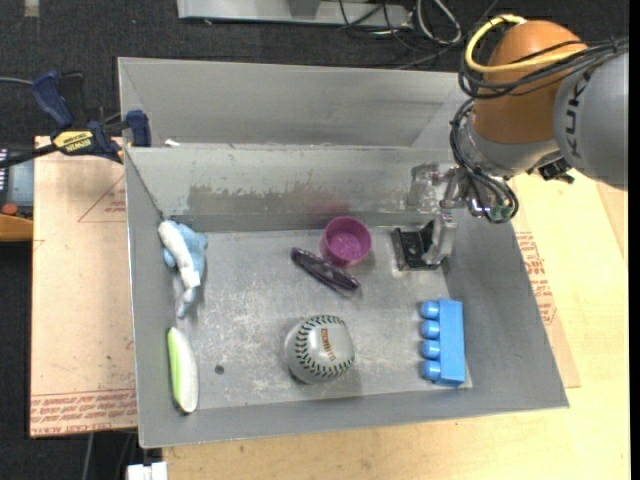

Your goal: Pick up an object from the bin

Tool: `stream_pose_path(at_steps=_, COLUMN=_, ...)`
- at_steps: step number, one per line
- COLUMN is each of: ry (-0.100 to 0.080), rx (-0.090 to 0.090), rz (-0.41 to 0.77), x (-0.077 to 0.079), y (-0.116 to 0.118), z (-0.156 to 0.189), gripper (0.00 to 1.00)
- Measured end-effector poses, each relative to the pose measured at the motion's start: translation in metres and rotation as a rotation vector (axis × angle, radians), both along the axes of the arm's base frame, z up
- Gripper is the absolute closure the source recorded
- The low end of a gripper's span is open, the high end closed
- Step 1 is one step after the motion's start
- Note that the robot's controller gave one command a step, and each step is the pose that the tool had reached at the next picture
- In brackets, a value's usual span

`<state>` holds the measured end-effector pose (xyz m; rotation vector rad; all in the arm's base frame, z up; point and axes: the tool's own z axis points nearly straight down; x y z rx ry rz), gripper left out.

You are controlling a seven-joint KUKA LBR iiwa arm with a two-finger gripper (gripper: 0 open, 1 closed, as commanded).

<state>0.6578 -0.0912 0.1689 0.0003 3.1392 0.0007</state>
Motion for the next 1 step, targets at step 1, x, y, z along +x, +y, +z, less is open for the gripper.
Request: stream_pose_path(at_steps=1, ry=0.007, rx=0.003, rz=-0.024, x=-0.0052, y=-0.0502, z=-0.1024, gripper=0.0)
